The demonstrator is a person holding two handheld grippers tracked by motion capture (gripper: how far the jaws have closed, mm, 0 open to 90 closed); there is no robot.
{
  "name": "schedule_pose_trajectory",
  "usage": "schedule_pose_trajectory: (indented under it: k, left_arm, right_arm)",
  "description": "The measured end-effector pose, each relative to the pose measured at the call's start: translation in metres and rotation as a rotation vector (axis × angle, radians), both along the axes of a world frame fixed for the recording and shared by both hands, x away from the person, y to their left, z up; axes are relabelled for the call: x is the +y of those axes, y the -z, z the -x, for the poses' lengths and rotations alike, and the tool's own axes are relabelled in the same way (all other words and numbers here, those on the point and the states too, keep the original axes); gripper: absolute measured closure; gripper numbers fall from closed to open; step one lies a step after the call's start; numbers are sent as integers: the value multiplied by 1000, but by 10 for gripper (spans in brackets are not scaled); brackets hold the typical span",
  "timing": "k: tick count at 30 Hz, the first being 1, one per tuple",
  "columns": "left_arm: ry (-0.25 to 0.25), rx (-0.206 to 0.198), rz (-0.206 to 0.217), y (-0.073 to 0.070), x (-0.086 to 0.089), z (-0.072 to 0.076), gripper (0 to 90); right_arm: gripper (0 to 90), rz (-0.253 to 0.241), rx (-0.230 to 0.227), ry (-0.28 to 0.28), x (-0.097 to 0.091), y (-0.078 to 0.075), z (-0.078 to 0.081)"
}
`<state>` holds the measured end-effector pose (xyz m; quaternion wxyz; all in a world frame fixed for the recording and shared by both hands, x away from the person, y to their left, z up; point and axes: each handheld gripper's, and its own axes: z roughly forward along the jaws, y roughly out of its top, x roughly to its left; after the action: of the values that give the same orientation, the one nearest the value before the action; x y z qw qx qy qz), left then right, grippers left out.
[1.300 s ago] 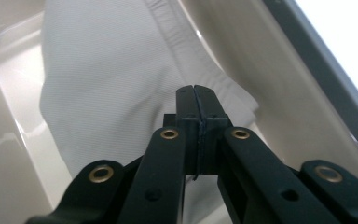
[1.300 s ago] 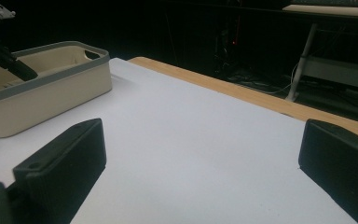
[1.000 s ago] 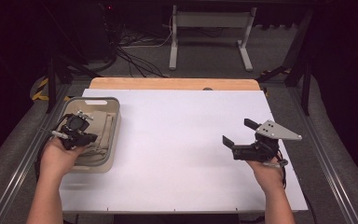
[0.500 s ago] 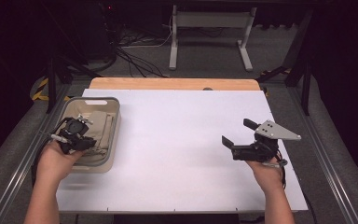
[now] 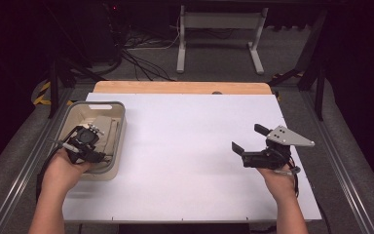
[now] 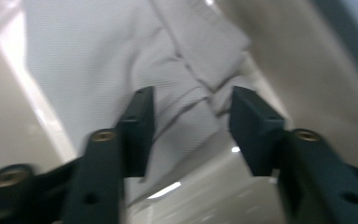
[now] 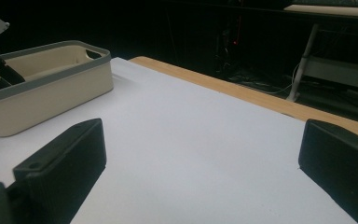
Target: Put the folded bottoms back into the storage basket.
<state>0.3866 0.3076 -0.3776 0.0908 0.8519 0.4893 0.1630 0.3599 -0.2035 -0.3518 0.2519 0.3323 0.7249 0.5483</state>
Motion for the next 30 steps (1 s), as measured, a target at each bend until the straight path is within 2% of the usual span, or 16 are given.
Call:
schedule_pose_trajectory:
  k: [3,5,8,14,17,19,20,24,30]
  left_arm:
    - [8,9,-54,4,-4,-1,428]
    - [23,11,-93,9,-9,-2,440]
    - [26,14,-128,14,-13,-4,480]
    - [37,16,-127,14,-14,-7,570]
    - [45,22,-119,11,-12,-8,668]
    - [58,24,-121,9,-10,-8,781]
    - [59,25,-121,9,-9,-8,809]
    - [49,29,-106,4,-7,-7,843]
    - [48,-12,-105,-10,-8,0,841]
  right_arm:
    - [15,1,-4,-1,0,0,0]
    - [15,0,-4,-1,0,0,0]
    - [15,0,-1,0,0,0,0]
    - [15,0,-3,0,-1,0,0]
    - [15,1,-4,1,-1,0,0]
    - [15,1,-4,2,-1,0,0]
    - [15,1,-5,2,-1,0,0]
    - [15,2,-5,-1,0,0,0]
    - [15,1,-4,0,0,0,0]
